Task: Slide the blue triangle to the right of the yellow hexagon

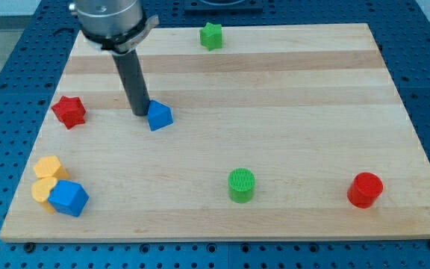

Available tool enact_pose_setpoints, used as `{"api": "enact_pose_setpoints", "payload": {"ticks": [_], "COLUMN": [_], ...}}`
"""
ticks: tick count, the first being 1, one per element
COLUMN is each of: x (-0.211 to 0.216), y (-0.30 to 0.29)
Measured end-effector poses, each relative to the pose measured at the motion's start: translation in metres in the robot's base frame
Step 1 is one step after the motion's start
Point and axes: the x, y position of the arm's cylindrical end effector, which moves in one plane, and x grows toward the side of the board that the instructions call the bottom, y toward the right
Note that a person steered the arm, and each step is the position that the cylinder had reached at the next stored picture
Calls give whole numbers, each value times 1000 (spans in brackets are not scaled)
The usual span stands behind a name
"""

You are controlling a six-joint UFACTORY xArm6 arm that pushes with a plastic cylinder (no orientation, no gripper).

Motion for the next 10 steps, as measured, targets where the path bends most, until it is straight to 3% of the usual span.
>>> {"api": "enact_pose_setpoints", "payload": {"ticks": [3, 6, 8, 10], "x": [-2, 34, 76, 17], "y": [103, -17, -24, -3]}}
